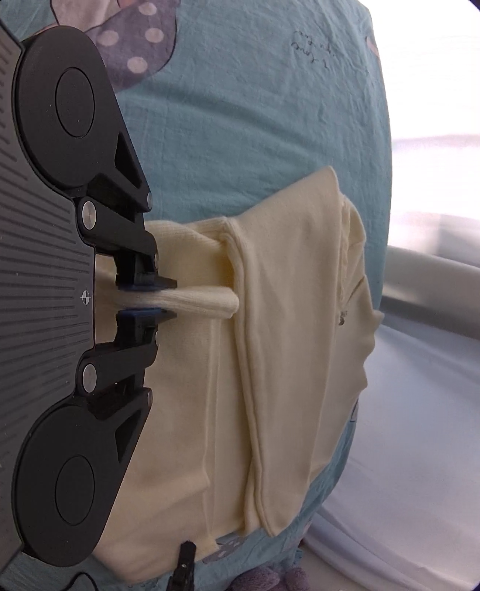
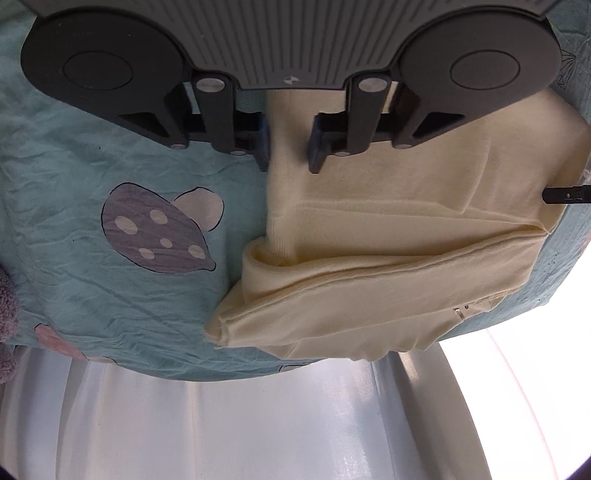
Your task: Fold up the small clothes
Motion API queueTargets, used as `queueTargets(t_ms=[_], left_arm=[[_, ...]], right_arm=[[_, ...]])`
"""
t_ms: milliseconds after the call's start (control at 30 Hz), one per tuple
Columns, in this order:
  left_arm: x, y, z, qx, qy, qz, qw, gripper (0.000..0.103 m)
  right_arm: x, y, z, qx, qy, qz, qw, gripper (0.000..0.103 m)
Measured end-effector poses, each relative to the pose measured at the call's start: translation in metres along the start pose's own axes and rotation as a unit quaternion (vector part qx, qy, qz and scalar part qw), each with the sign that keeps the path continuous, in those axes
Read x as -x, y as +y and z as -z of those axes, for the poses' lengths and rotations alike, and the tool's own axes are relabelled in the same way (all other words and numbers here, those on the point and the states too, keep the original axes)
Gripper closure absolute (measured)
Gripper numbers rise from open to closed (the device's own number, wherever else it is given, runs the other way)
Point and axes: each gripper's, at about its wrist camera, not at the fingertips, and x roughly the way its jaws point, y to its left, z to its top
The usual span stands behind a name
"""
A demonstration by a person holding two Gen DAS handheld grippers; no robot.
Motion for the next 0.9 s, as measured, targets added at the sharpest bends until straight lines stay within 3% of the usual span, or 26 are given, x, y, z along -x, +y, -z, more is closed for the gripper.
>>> queueTargets(t_ms=[300,500,600,700,900], left_arm=[[0.028,0.001,-0.01,0.012,-0.04,0.009,0.9991,0.094],[0.059,0.0,-0.043,0.02,-0.108,0.029,0.9935,0.094],[0.049,0.003,-0.069,0.015,-0.123,-0.002,0.9923,0.094],[0.017,0.008,-0.09,0.019,-0.102,-0.02,0.9944,0.094],[-0.05,0.005,-0.093,0.016,-0.032,-0.03,0.9989,0.092]], right_arm=[[0.024,0.009,-0.01,0.03,-0.051,0.019,0.998,0.097],[0.048,0.013,-0.036,0.038,-0.107,0.01,0.993,0.098],[0.046,0.012,-0.059,0.034,-0.135,0.015,0.99,0.098],[0.023,0.009,-0.082,0.026,-0.143,0.023,0.989,0.097],[-0.05,0.001,-0.096,0.011,-0.076,0.04,0.996,0.097]])
